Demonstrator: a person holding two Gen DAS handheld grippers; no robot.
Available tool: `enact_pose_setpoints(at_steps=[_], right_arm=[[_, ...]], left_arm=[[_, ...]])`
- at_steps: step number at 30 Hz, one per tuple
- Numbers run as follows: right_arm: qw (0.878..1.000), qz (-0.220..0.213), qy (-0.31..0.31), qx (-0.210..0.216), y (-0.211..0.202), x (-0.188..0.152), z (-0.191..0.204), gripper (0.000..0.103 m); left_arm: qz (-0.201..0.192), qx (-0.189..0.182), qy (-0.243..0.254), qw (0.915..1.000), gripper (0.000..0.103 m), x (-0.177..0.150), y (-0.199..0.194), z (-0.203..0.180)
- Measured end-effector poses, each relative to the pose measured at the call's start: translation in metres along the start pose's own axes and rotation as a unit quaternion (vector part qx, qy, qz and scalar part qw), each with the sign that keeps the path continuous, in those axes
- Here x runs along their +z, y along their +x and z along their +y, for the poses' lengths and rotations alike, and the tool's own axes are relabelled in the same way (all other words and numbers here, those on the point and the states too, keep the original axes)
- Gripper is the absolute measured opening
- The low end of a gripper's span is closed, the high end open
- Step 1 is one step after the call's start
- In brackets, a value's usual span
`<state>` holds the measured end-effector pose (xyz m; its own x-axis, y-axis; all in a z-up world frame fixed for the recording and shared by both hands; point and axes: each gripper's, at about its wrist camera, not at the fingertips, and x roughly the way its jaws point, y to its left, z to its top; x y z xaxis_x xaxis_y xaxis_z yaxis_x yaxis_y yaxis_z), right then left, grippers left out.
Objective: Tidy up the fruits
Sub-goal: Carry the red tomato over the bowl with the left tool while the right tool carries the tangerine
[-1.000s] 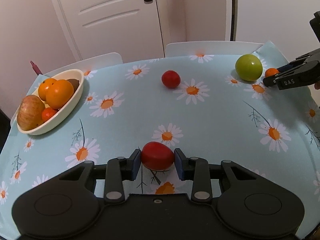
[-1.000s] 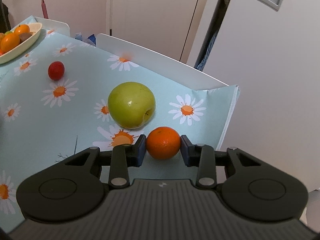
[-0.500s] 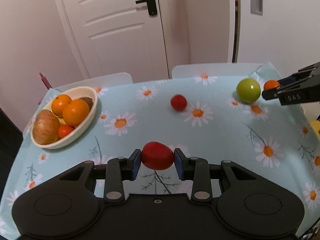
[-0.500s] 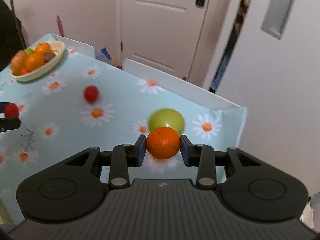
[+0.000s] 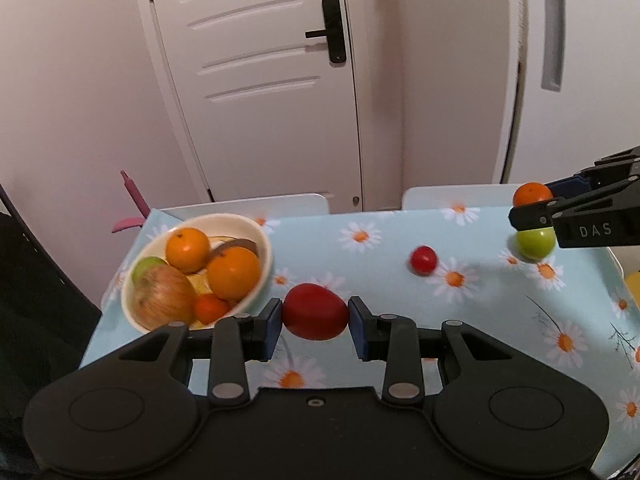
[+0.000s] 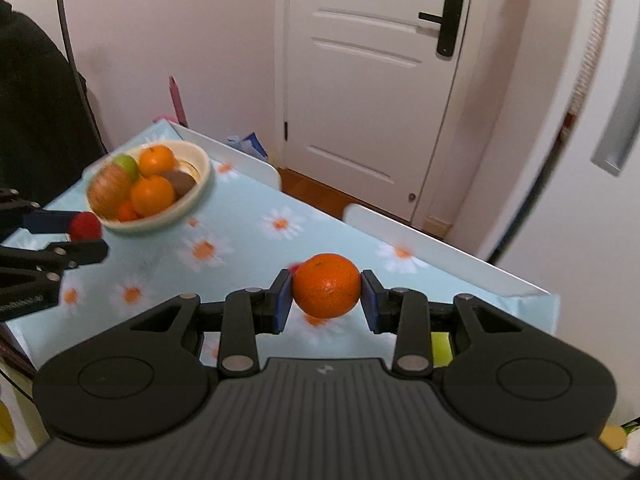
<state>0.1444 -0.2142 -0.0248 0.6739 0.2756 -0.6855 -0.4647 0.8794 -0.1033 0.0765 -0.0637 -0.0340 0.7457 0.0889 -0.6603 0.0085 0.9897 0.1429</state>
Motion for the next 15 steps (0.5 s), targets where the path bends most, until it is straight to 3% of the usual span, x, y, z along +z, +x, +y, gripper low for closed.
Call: enact_pose_setpoints(at_steps=[15], right_arm=[[0.999, 0.0, 0.032, 0.015, 0.061, 0.074, 0.087, 0.051]], left_arm=[[0.001, -0.002, 0.005, 1.0, 0.039, 0.038, 0.043, 0.114]])
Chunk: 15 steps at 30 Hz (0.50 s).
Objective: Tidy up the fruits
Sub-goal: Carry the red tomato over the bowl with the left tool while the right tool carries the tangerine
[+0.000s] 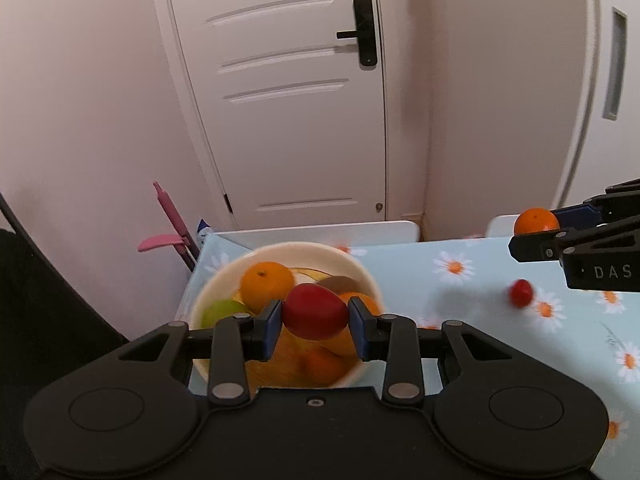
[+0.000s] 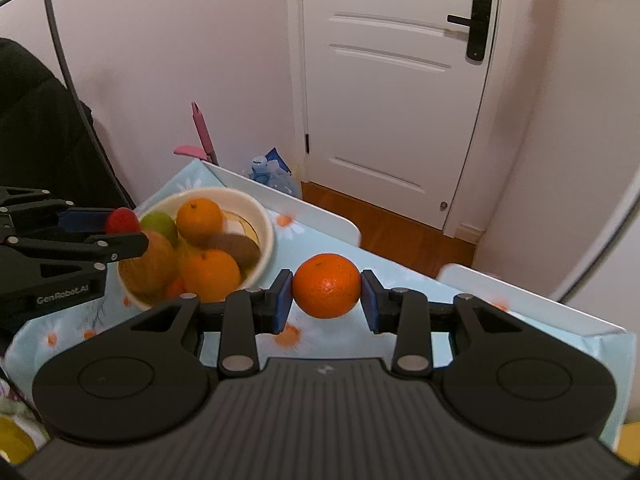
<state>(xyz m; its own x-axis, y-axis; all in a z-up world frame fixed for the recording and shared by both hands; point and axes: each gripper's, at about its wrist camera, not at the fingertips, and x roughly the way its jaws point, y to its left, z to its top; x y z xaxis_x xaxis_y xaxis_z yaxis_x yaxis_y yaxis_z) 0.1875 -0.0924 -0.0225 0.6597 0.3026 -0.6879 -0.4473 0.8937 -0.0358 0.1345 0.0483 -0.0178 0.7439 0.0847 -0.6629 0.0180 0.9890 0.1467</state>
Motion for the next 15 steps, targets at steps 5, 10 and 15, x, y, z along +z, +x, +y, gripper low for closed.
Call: enact_pose_setpoints(at_steps=[5, 10, 15], right_arm=[[1.0, 0.0, 0.01, -0.001, 0.03, 0.02, 0.023, 0.051], [1.0, 0.006, 0.015, -0.001, 0.062, 0.035, 0.044, 0.051], [1.0, 0.012, 0.022, -0.001, 0.089, 0.042, 0.06, 0.051]], left_arm=[[0.009, -0.007, 0.005, 0.9999, 0.039, 0.009, 0.027, 0.032], [0.021, -0.012, 0.01, 0.9997, 0.039, 0.014, 0.059, 0.056], [0.032, -0.014, 0.004, 0.9994, 0.039, 0.016, 0.088, 0.075]])
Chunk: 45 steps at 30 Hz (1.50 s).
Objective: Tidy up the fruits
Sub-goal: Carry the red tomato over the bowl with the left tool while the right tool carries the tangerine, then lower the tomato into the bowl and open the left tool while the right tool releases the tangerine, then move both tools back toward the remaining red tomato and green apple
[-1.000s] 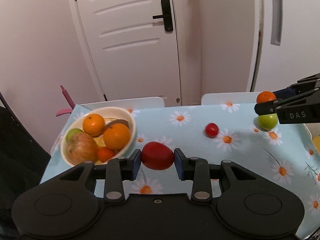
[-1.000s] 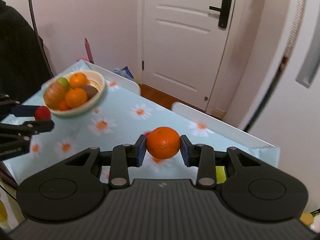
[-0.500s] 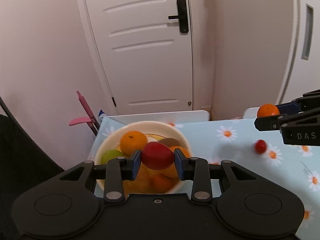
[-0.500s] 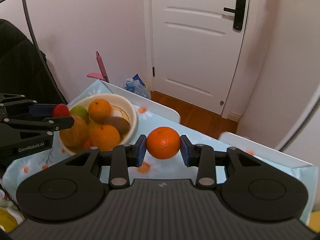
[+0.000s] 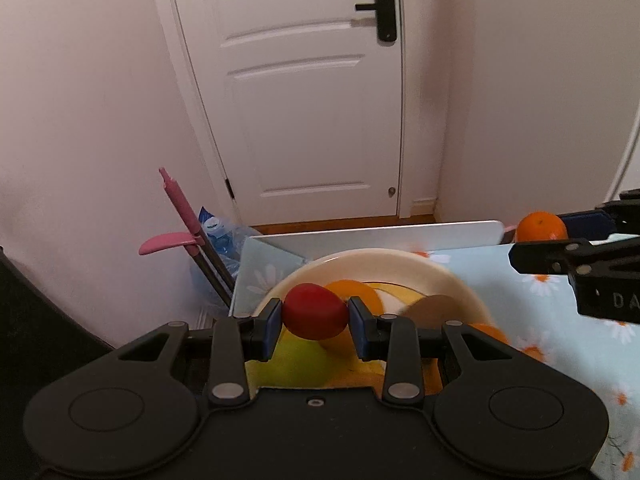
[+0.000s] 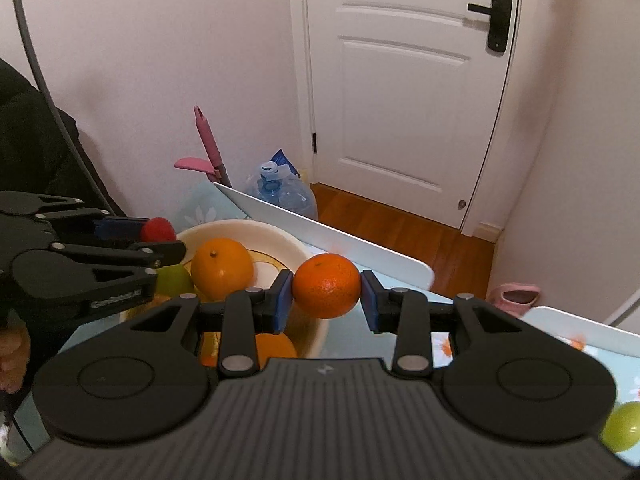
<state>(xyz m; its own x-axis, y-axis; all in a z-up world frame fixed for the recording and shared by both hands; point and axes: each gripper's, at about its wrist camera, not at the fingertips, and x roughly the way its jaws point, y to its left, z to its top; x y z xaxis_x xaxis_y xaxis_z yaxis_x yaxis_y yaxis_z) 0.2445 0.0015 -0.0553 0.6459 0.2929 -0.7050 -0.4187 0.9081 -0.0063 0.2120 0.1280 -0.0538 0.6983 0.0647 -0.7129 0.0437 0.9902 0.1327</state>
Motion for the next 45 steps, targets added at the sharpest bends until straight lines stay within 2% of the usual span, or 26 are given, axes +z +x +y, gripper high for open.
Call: enact_pose_setpoints(at_steps=[13, 15, 16, 17, 22, 27, 38, 39, 41, 43, 45], right_arm=[[1.0, 0.01, 0.017, -0.003, 0.044, 0.011, 0.019, 0.051], [1.0, 0.01, 0.02, -0.004, 0.045, 0.012, 0.019, 0.051], [1.0, 0.011, 0.022, -0.004, 0.046, 0.013, 0.019, 0.051], [1.0, 0.011, 0.023, -0.004, 0.047, 0.014, 0.018, 0.051], [1.0, 0.016, 0.018, 0.005, 0.05, 0.018, 0.015, 0.051], [0.999, 0.024, 0.003, 0.033, 0.059, 0.021, 0.012, 0.051], [0.994, 0.038, -0.057, 0.08, 0.087, 0.017, 0.012, 0.052], [0.994, 0.039, -0.058, 0.081, 0.088, 0.016, 0.012, 0.053], [0.994, 0.037, -0.051, 0.086, 0.086, 0.015, 0.01, 0.068], [0.995, 0.032, -0.039, 0.086, 0.081, 0.014, 0.007, 0.092], [0.996, 0.021, -0.028, 0.078, 0.073, 0.014, 0.003, 0.103]], left_arm=[[0.02, -0.007, -0.013, 0.9997, 0.041, 0.0, 0.043, 0.026], [0.012, -0.005, -0.011, 0.9999, 0.059, -0.001, 0.041, 0.027], [0.007, -0.003, -0.009, 0.9999, 0.078, -0.001, 0.039, 0.028], [0.001, -0.006, -0.011, 0.9999, 0.09, -0.001, 0.037, 0.03], [-0.001, -0.008, -0.01, 0.9999, 0.097, 0.0, 0.028, 0.029], [0.004, -0.009, -0.004, 0.9999, 0.099, -0.006, 0.021, 0.023], [0.011, 0.008, -0.027, 0.9995, 0.102, -0.017, 0.006, 0.02], [0.01, 0.009, -0.028, 0.9995, 0.102, -0.017, 0.005, 0.02], [0.009, 0.012, -0.028, 0.9995, 0.102, -0.019, 0.002, 0.019], [0.01, 0.014, -0.026, 0.9995, 0.102, -0.021, 0.001, 0.018], [0.011, 0.015, -0.028, 0.9995, 0.102, -0.022, -0.001, 0.017]])
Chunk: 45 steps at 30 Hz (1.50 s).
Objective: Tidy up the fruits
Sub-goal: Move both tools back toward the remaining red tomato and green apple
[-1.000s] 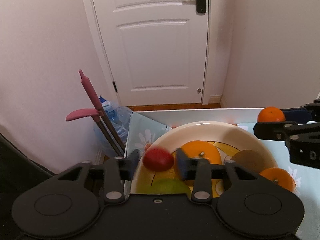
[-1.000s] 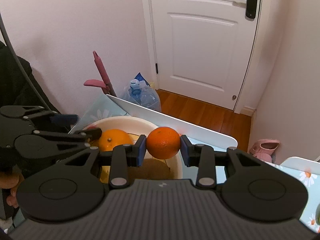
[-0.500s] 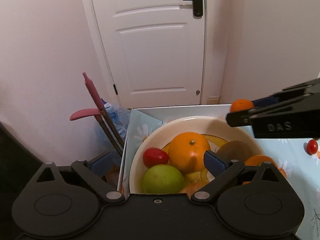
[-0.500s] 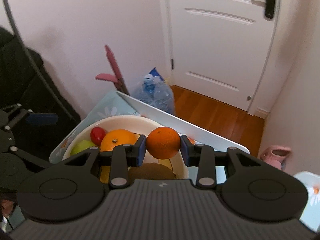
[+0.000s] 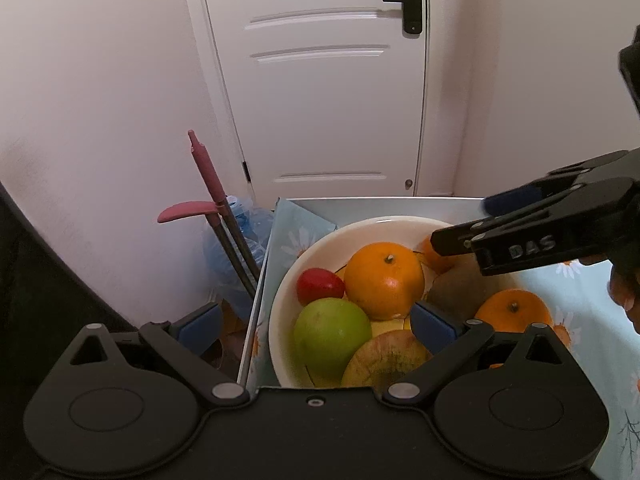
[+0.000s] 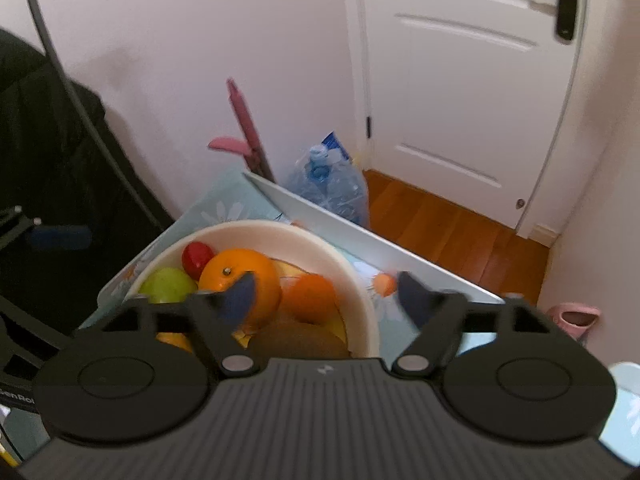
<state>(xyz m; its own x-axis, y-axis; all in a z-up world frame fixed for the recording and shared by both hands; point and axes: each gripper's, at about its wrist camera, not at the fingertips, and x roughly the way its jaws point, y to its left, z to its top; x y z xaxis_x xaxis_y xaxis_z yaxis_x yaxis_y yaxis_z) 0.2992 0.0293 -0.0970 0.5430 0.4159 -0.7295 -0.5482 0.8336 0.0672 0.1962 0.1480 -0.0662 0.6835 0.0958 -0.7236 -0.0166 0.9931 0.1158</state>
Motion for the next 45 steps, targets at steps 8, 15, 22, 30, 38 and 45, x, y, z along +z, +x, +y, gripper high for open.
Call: enact_pose_setpoints(at_steps=[8, 15, 22, 30, 38, 45], right_arm=[[0.999, -0.012, 0.025, -0.022, -0.039, -0.004, -0.002, 0.103], [0.998, -0.02, 0.039, -0.053, -0.074, -0.011, 0.0, 0.103], [0.993, -0.032, 0.064, -0.093, -0.121, -0.027, -0.002, 0.103], [0.986, -0.049, 0.091, -0.128, -0.185, -0.06, -0.023, 0.103], [0.982, -0.049, 0.106, -0.149, -0.244, -0.103, -0.065, 0.103], [0.979, -0.038, 0.116, -0.163, -0.273, -0.132, -0.11, 0.103]], left_arm=[[-0.003, -0.003, -0.001, 1.0, 0.102, -0.002, -0.017, -0.002], [-0.022, -0.02, 0.014, 0.9995, 0.102, -0.002, -0.038, -0.01], [-0.047, -0.037, 0.038, 0.9975, 0.102, 0.003, -0.063, -0.024], [-0.069, -0.053, 0.063, 0.9942, 0.102, 0.005, -0.094, -0.054], [-0.082, -0.052, 0.067, 0.993, 0.102, 0.002, -0.124, -0.108], [-0.076, -0.05, 0.085, 0.9922, 0.102, -0.002, -0.134, -0.166]])
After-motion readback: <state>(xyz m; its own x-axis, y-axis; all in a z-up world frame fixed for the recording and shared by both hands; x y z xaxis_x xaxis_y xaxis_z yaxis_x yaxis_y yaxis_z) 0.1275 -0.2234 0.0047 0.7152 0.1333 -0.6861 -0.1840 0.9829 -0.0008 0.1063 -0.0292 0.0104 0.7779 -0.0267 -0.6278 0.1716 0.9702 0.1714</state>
